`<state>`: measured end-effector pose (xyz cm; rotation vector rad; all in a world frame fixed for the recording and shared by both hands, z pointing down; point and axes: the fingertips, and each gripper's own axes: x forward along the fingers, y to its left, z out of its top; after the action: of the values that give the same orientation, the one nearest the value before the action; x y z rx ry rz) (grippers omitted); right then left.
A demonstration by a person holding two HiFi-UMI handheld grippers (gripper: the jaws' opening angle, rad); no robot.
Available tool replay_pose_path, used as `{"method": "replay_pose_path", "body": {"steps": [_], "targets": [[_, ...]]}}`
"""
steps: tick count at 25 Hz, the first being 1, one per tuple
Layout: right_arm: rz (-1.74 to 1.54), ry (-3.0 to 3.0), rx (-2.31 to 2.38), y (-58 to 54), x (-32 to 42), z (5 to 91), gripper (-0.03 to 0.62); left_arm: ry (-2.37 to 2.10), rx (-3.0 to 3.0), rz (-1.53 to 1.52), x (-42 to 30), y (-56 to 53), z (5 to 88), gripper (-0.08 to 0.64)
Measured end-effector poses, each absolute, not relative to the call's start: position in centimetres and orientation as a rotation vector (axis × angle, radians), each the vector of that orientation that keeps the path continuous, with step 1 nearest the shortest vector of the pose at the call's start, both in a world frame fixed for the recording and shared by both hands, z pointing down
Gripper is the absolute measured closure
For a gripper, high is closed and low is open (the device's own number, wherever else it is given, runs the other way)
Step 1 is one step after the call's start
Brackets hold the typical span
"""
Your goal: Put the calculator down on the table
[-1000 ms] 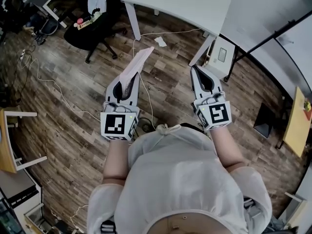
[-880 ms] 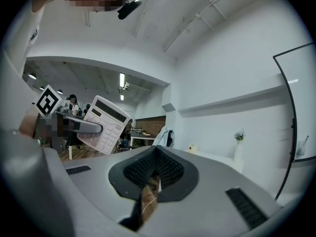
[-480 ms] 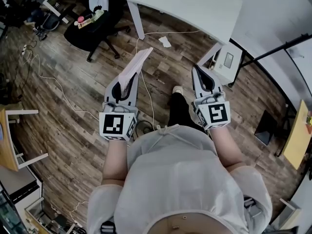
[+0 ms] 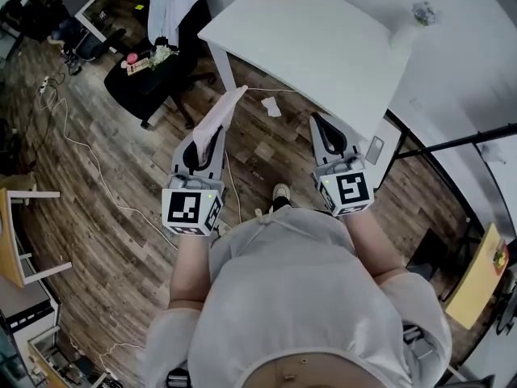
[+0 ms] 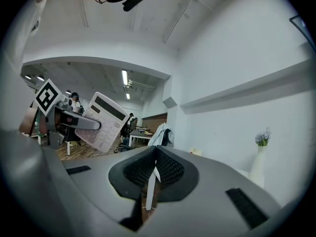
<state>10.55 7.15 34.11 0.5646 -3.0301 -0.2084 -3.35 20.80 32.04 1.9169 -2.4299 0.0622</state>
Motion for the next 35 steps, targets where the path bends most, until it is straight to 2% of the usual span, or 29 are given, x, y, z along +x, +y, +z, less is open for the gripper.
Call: {"method": "replay_pose_path", "body": {"steps": [13, 23, 35], "targets": [[-0.098, -2.986, 0.639, -7.4, 7.6, 36.0, 0.584, -2.340, 1.937, 0.084, -7.1, 5.5, 33.2, 0.470], [-0.060, -2.880, 0.897, -16.4, 5.8, 38.1, 0.584, -2.106, 2.125, 0.111, -10.7, -6.8, 35.9, 0.469], [0.105, -2.656, 1.251, -26.8, -2.6, 40.8, 0.584, -1.648, 2.284, 0.182, -20.1, -22.0, 40.7, 0.469]]}}
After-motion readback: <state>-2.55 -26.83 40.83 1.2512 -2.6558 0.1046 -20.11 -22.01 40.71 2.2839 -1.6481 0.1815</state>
